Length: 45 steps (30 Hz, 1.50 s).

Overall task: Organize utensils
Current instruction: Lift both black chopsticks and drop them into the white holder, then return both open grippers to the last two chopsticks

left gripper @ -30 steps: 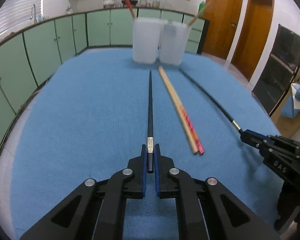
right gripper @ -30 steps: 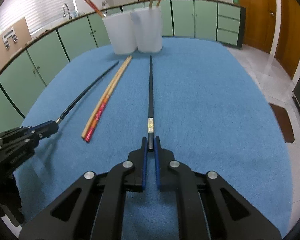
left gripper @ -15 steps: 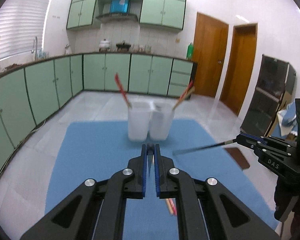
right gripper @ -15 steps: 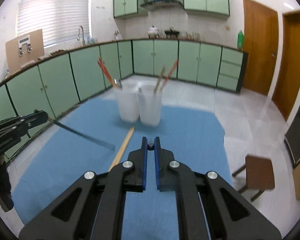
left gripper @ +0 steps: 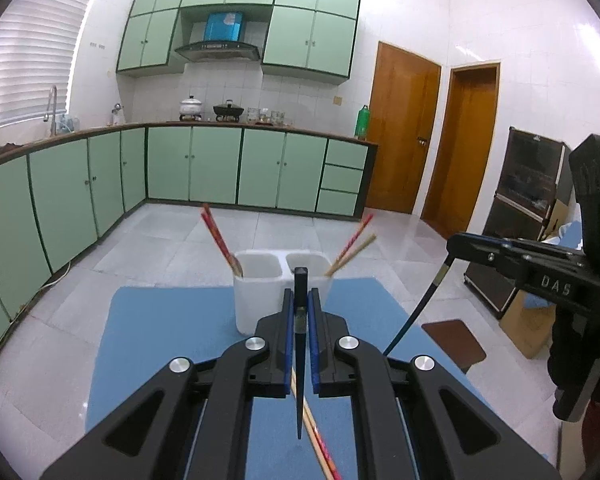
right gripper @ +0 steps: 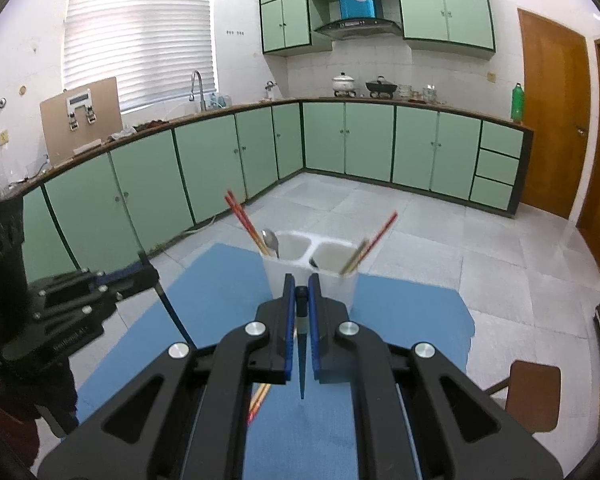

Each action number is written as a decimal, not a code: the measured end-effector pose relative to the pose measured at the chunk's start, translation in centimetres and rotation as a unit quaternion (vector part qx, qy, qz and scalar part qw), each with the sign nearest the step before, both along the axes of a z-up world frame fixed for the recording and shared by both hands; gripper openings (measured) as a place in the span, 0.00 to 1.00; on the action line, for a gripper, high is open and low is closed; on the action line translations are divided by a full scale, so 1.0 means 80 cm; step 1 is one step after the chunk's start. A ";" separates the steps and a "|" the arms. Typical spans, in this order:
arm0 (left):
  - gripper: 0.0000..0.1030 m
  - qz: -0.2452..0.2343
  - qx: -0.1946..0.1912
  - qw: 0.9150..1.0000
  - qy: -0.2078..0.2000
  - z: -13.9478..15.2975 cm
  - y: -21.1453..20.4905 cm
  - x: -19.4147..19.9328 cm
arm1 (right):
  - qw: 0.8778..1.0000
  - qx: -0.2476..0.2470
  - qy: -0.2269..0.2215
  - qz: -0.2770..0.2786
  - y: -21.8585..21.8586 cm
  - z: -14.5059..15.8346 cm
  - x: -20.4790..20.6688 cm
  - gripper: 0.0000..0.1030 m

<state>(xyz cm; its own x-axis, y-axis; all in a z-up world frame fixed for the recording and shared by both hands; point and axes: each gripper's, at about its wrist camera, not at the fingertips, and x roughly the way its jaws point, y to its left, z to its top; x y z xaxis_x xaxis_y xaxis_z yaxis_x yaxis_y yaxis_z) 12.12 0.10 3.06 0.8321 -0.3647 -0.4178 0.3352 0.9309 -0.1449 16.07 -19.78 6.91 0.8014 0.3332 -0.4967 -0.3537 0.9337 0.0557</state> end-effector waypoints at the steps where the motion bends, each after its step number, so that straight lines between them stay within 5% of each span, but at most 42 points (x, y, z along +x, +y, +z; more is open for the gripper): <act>1: 0.06 -0.001 -0.003 1.000 -0.004 0.006 0.002 0.004 | 1.000 0.004 -0.005 0.001 -0.001 0.010 0.005 0.05; 9: 0.06 0.009 -0.003 0.995 -0.097 0.092 -0.014 0.062 | 0.996 0.023 -0.081 -0.026 -0.009 0.097 0.056 0.05; 15: 0.06 0.024 0.008 0.990 -0.138 0.122 -0.041 0.125 | 0.992 0.040 -0.103 -0.055 -0.021 0.111 0.121 0.05; 20: 0.06 0.042 0.041 0.991 -0.121 0.084 -0.066 0.181 | 0.993 0.041 -0.087 -0.064 -0.022 0.072 0.168 0.05; 26: 0.07 0.045 0.036 0.997 -0.043 0.018 -0.062 0.213 | 0.997 0.016 -0.041 -0.057 -0.011 0.026 0.192 0.07; 37: 0.37 0.018 0.036 0.998 -0.043 0.006 -0.037 0.115 | 0.991 0.032 -0.089 -0.098 -0.038 0.012 0.080 0.44; 40: 0.40 0.013 0.038 0.999 -0.017 -0.018 -0.029 0.081 | 0.991 0.021 -0.082 -0.103 -0.040 -0.018 0.042 0.57; 45: 0.44 0.032 0.054 0.997 0.035 -0.084 -0.012 0.035 | 0.993 0.011 -0.035 -0.111 -0.027 -0.095 -0.009 0.62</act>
